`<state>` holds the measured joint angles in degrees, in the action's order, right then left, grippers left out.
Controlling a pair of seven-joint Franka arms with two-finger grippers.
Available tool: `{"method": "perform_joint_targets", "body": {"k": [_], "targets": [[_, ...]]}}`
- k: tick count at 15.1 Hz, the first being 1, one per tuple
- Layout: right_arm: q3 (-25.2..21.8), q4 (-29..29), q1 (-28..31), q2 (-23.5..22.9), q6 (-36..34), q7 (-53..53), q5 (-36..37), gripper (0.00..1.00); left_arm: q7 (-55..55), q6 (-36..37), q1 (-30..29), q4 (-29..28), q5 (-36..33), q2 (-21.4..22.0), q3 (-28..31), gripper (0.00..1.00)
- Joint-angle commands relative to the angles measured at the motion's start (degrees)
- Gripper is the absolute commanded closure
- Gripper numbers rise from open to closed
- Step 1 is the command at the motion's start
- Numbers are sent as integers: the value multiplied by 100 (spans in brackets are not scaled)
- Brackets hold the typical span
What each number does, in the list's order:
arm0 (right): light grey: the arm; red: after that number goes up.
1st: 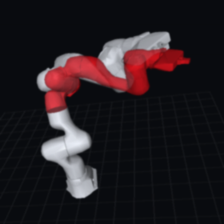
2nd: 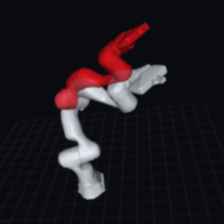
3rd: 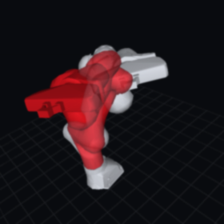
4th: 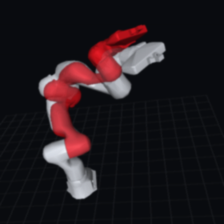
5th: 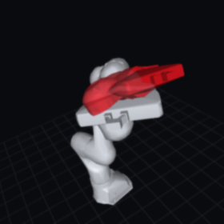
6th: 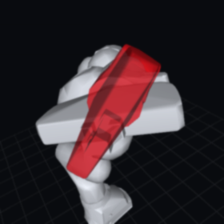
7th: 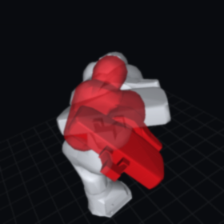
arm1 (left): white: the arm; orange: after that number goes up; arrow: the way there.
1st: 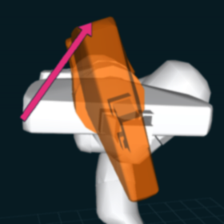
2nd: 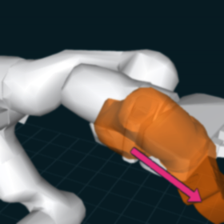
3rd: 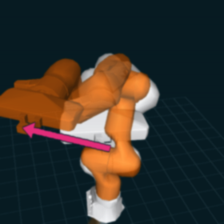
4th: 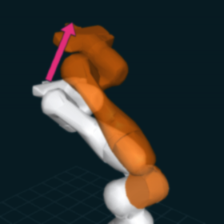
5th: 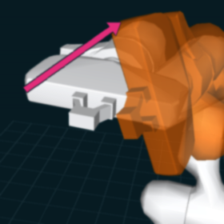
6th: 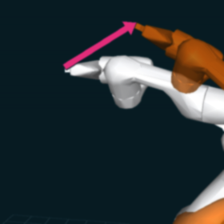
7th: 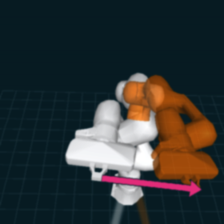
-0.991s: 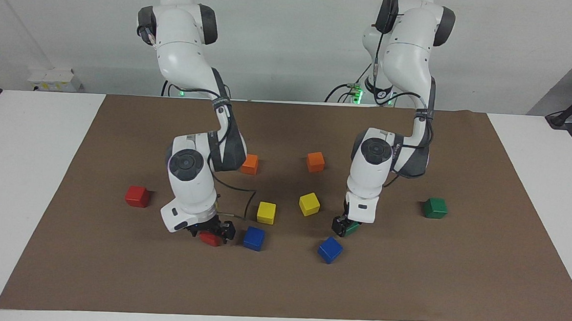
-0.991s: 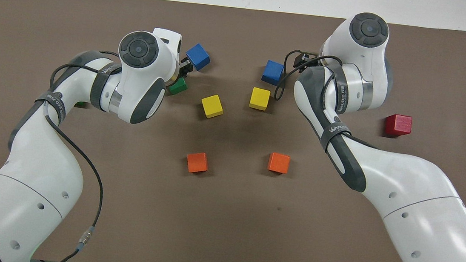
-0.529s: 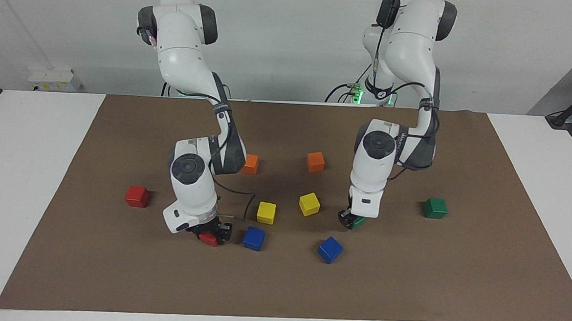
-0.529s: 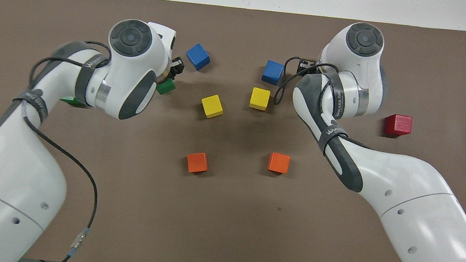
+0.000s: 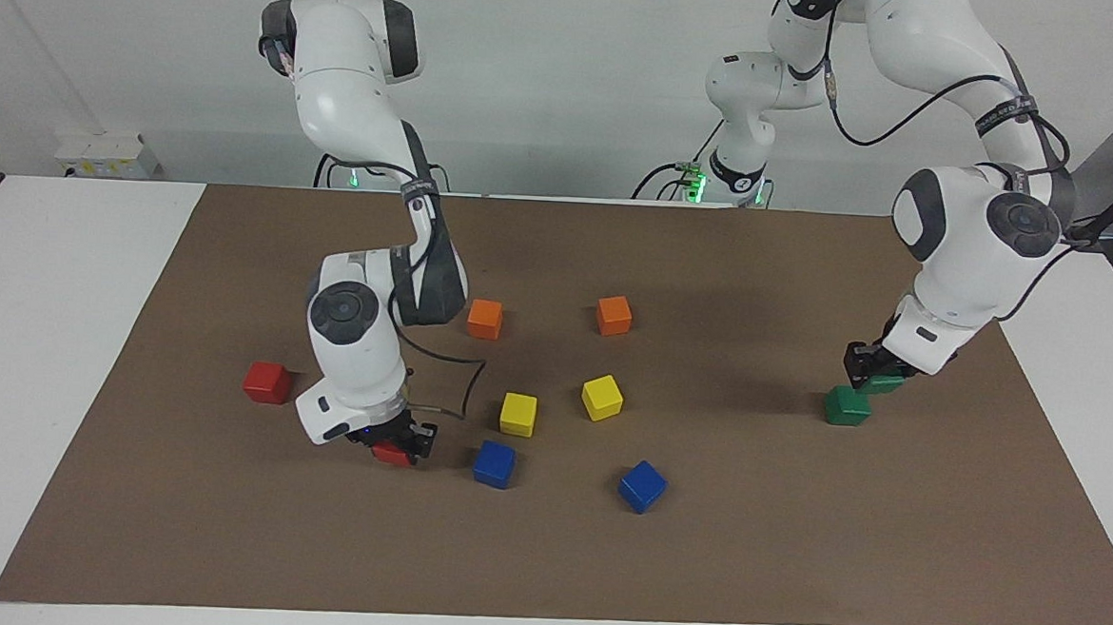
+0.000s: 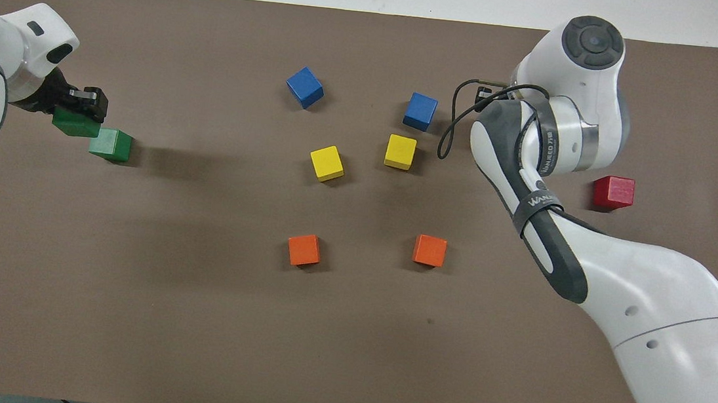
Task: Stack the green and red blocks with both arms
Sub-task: 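Stack the green block on green with the left gripper while the right gripper stacks red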
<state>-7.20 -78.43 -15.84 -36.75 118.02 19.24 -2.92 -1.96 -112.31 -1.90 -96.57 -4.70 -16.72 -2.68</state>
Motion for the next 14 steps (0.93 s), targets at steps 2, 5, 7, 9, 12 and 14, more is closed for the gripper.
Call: {"method": "perform_joint_targets", "body": {"k": [2,5,7,9,12,14], "targets": [[78,-951,634,1202,-508,-1069,37,100,-253,-861,-136,-669,83,11,-48,100],[78,-1981,1029,1828,-211,-1720,37,100,-253,-924,-171,-696,380,-50,-40,100],[78,-2385,1232,1943,210,-1967,37,100,-253,-977,-285,-757,619,-50,-40,100],[78,-2825,1399,2022,851,-2152,37,100,-253,-1082,-285,-819,619,-50,-40,100],[78,-3003,1479,2031,1083,-2223,37,100,-261,-1135,-259,-810,619,-77,-31,100],[69,-3003,1514,1970,1161,-2214,37,100,-261,-1171,-259,-828,619,-85,-31,100]]}}
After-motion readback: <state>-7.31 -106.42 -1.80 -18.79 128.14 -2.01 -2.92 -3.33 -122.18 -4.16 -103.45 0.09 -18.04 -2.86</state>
